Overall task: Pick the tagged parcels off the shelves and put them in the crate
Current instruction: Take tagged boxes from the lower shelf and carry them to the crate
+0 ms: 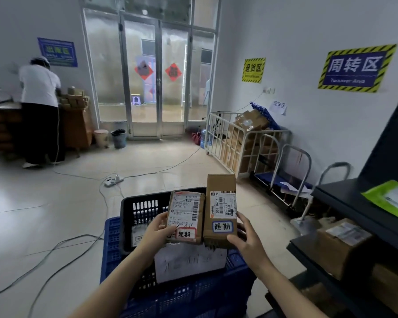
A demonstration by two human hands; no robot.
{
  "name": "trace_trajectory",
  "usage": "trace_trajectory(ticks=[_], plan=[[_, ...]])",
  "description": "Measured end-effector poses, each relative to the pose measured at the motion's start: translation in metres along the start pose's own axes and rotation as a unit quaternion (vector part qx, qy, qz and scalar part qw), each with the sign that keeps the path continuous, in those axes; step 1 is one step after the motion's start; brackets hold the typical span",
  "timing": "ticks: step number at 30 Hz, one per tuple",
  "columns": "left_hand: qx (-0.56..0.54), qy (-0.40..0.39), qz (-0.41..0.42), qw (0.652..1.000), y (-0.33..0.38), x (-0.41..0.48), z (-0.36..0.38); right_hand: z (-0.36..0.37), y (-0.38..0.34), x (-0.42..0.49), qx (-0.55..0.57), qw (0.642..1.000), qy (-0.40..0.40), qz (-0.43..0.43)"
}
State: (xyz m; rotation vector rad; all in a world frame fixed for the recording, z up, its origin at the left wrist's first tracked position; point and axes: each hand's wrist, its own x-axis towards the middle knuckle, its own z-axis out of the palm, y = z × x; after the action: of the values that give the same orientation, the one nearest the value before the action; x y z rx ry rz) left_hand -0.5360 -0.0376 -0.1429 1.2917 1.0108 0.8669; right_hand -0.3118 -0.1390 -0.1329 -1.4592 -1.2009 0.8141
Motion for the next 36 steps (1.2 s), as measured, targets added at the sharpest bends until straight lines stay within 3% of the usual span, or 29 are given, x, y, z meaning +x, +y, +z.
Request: trace_trajectory(ticks=[8, 24, 36], plan=[[0.002, 0.046, -0.017, 0.999, -0.007, 0.049, -0.018, 0.018, 0.014, 0.071, 0.004, 0.999, -0.044, 0.015], [-0.009, 0.044, -0.118, 0.992, -0.064, 0.173, -0.088, 0.088, 0.079, 0.2, -0.025, 0.99, -0.085, 0.109], [0.038, 0.014, -0.221, 0.974, -0.123, 0.251, -0.063, 0.083, 0.14, 0.262, -0.041, 0.974, -0.057, 0.218]])
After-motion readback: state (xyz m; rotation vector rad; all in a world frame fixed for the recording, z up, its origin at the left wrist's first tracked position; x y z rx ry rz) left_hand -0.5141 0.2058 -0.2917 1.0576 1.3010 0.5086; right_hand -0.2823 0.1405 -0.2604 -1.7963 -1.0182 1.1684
